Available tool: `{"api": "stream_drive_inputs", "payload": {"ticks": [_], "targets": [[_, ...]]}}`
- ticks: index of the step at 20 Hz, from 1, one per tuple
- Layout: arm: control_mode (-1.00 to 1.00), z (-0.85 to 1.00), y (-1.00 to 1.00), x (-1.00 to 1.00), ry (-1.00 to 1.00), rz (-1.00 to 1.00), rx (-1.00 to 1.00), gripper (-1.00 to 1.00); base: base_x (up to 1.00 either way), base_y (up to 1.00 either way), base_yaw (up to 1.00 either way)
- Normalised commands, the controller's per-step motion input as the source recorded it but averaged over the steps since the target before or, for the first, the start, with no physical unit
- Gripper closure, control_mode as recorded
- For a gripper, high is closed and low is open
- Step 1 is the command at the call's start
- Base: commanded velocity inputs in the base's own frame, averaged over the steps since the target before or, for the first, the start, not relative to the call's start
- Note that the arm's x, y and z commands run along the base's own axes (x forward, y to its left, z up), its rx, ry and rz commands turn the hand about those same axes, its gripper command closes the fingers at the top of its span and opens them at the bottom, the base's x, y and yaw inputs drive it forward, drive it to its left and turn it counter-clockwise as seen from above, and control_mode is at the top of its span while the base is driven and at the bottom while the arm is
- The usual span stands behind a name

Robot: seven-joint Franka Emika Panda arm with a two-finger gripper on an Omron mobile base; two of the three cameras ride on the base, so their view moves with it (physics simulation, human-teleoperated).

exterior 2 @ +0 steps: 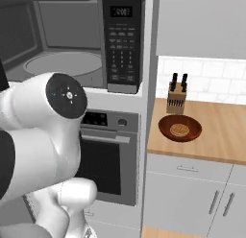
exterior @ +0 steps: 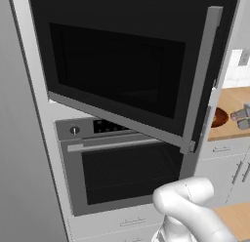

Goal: Open the microwave, place the bowl with waffle inside the microwave, then close the microwave door and turn it on.

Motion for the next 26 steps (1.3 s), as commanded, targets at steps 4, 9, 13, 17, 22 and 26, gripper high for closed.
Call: {"api": "stream_drive_inputs", "payload": {"ticks": [4,9,13,17,22,26], "targets": [[-1.0,-0.24,-0.14,0.62,-0.18,0.89,0.09,-1.0,0.0,0.0,0.0],[-1.0,-0.16,-0.32,0.0,-0.18,0.3,0.03,-1.0,0.0,0.0,0.0],[-1.0,-0.11,-0.09,0.09,-0.03,0.03,0.05,-1.0,0.0,0.0,0.0],[-1.0,-0.06,0.0,0.69,0.0,0.02,0.17,-1.0,0.0,0.0,0.0],[-1.0,-0.05,-0.2,0.97,-0.03,0.1,0.22,-1.0,0.0,0.0,0.0],[-1.0,-0.21,0.13,0.55,-0.03,0.06,0.08,-1.0,0.0,0.0,0.0]]}}
